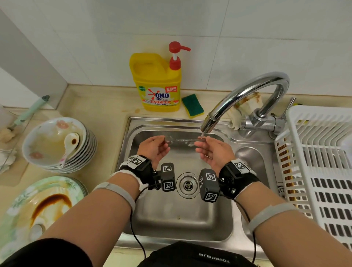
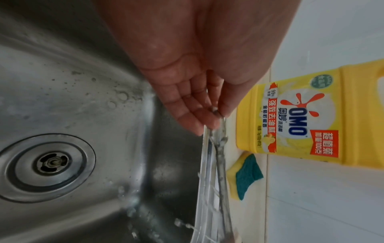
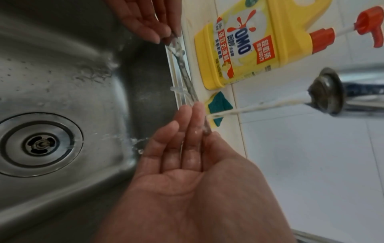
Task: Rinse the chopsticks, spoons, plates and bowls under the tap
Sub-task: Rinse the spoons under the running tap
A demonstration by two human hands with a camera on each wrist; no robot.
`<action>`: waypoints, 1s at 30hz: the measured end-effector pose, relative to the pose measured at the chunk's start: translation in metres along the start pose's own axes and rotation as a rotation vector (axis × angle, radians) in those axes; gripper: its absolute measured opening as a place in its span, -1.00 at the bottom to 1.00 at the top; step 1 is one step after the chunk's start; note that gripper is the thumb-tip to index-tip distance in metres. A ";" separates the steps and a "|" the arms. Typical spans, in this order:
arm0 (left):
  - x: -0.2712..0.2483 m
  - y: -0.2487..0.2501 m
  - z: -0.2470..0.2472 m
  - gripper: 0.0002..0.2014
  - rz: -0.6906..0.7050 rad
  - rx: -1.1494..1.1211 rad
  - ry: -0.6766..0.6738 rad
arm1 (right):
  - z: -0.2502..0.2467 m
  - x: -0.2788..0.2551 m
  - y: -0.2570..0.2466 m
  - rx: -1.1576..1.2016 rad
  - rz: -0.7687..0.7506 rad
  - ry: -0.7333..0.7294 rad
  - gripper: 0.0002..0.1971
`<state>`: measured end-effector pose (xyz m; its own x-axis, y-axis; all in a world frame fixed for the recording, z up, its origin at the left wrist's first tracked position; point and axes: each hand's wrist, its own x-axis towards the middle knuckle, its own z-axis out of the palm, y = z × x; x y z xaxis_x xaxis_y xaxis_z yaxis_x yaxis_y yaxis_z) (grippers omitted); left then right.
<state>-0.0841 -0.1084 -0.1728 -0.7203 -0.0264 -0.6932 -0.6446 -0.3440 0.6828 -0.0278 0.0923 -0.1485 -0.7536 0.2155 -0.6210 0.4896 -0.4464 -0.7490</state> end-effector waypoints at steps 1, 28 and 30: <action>-0.001 -0.001 0.003 -0.92 -0.006 0.011 -0.026 | -0.003 0.001 -0.001 0.014 -0.001 0.020 -0.73; -0.025 -0.013 0.044 -0.80 0.074 0.342 -0.315 | -0.062 -0.012 -0.017 0.052 -0.081 0.156 -0.74; -0.025 -0.011 0.038 -0.82 0.125 0.365 -0.287 | -0.062 -0.010 -0.015 -0.088 -0.034 0.130 -0.73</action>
<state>-0.0693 -0.0684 -0.1540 -0.8065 0.2310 -0.5442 -0.5596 -0.0013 0.8288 -0.0002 0.1509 -0.1459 -0.7103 0.3422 -0.6151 0.5055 -0.3600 -0.7841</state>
